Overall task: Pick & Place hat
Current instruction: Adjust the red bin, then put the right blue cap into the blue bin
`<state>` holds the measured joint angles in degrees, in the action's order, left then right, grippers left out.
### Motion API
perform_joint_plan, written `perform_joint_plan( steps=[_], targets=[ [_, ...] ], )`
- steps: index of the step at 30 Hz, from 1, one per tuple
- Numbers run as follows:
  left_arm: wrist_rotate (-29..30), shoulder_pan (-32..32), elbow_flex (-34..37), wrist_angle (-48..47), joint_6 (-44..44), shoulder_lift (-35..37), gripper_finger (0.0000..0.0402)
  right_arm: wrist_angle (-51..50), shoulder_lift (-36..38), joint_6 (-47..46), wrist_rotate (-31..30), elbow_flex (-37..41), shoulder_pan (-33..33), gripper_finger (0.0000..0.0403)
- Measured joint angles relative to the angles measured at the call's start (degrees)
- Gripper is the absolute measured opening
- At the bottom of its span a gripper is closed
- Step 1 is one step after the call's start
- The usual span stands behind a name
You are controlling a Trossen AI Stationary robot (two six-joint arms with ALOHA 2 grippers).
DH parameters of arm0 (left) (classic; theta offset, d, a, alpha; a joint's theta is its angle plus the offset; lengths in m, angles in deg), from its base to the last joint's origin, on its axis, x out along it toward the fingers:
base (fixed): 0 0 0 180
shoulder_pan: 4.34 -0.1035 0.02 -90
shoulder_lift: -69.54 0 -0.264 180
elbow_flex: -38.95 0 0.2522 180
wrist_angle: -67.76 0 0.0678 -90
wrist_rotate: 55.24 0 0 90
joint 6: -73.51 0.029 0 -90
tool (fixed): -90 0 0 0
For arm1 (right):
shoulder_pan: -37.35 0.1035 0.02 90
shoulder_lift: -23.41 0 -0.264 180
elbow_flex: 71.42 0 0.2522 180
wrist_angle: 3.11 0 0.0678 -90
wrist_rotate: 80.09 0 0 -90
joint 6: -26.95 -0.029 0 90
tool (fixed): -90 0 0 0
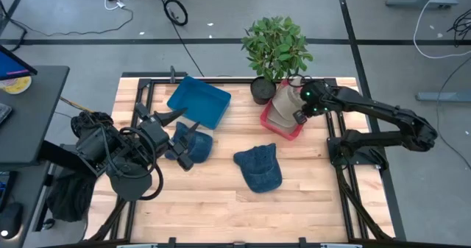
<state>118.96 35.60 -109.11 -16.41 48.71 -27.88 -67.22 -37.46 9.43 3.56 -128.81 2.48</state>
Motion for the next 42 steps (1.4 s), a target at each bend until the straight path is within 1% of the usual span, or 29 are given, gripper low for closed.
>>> perform_joint_plan(
  steps=[6, 12, 19, 24, 28, 33, 38, 42],
  targets=[
    [-0.02, 0.0, 0.0, 0.07, 0.0, 0.0, 0.0211, 2.86, -5.74, -0.04, 4.88, 0.0, 0.48, 0.0002],
    [-0.46, 0.0, 0.01, 0.11, 0.02, 0.0, 0.0211, 0.83, -8.58, -3.09, 3.76, 0.0, 1.24, 0.0001],
    [-0.48, 0.0, 0.0, 0.13, 0.0, 0.0, 0.0211, -9.06, -9.22, -4.72, -0.09, 0.0, 1.24, 0.0001],
    [-1.19, 0.0, 0.0, 0.13, 0.25, 0.0, 0.0211, -12.51, -9.0, -5.19, -0.31, 0.0, 1.24, 0.0001],
    [-3.35, 0.07, 0.0, 0.11, 2.12, 0.0, 0.0211, -12.46, -6.28, -6.67, -0.11, -0.44, 1.28, 0.0001],
    [-6.75, 0.17, 0.0, 0.07, 3.37, 0.0, 0.0211, -10.38, 0.62, -10.92, 0.26, -2.04, 2.42, 0.0001],
    [-7.65, 0.17, 0.0, -0.01, 3.39, 0.0, 0.0211, -5.85, 7.69, -19.69, 6.8, -2.19, 4.86, 0.0001],
    [-7.71, 0.15, 0.01, -0.03, 2.99, 0.0, 0.0211, 2.24, 11.86, -26.89, 12.75, -2.19, 10.06, 0.0001]
  ],
)
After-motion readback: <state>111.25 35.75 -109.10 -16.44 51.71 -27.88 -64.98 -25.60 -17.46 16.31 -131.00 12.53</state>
